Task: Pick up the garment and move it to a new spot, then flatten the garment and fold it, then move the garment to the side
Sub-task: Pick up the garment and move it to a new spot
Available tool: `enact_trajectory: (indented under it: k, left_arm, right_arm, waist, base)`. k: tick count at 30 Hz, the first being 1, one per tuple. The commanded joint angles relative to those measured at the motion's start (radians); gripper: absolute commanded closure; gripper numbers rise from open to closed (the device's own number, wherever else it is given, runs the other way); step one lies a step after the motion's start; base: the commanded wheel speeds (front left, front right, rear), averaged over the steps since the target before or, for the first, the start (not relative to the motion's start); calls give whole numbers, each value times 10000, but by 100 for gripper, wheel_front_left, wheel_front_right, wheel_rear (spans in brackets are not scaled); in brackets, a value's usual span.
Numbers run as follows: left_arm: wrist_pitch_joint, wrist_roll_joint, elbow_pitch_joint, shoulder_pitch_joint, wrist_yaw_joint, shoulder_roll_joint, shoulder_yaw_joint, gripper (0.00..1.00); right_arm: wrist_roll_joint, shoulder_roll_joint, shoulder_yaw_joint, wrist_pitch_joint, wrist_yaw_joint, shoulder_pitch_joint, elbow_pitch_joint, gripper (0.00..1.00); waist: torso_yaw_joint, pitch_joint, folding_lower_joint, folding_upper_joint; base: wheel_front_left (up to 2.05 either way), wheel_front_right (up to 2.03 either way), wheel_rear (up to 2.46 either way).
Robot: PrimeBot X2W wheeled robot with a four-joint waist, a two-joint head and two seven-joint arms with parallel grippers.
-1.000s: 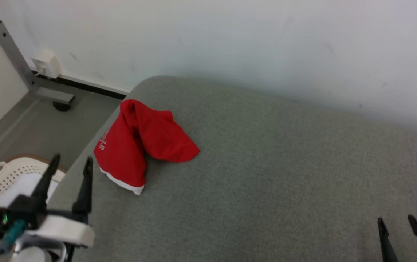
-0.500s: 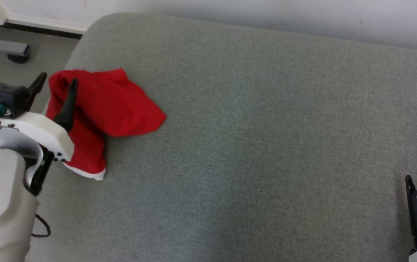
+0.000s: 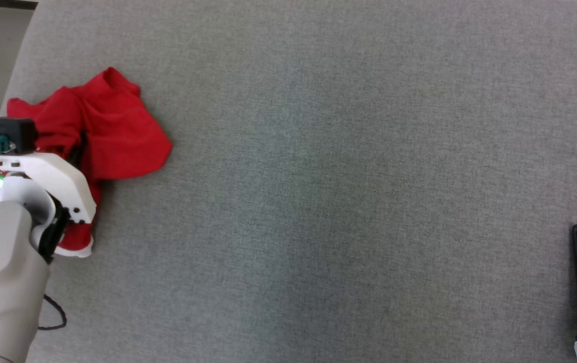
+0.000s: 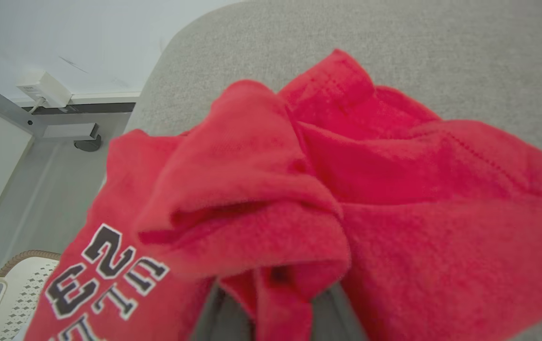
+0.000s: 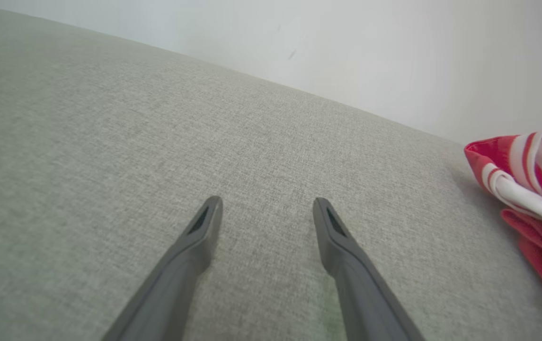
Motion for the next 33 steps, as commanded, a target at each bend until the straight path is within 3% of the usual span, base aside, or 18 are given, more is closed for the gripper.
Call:
enact_trajectory:
  k: [1, 10, 19, 24, 29, 33]
  left_arm:
    - [-120, -137, 212, -163, -15, 74, -112, 100]
    - [-768, -1063, 149, -474, -16, 308, -779, 100]
    - [-748, -2315, -1472, 30, -16, 650, -1656, 100]
    - [-630, -3145, -3232, 633, -16, 669, -2106, 100]
    - [-242, -3833, -5224, 1395, 8, 215, -2380, 100]
    - [175, -4138, -6749, 2163, 333, -441, -2845, 100]
  right_arm:
    - [-98, 62, -41, 11, -21, 18, 98, 0]
    - [48, 416, 409, -212, -21, -3, 782, 0]
    - [215, 908, 644, -417, -23, 305, 1682, 0]
    - [264, 1130, 486, -444, -23, 624, 1858, 0]
    - [276, 1237, 279, -446, -21, 958, 1678, 0]
    - [257, 1297, 245, -446, -21, 1050, 1548, 0]
  waist:
    - [-7, -108, -3, 0]
    - [-78, -1432, -3, 0]
    - [-523, -3379, -3, 0]
    - [-891, -4178, -3, 0]
    - [-1242, -4532, -3, 0]
    - [-1590, -4514, -3, 0]
  base:
    - [0, 0, 0]
    - [0, 0, 0]
    - [0, 0, 0]
    - [0, 0, 0]
    - [0, 0, 0]
    - [0, 0, 0]
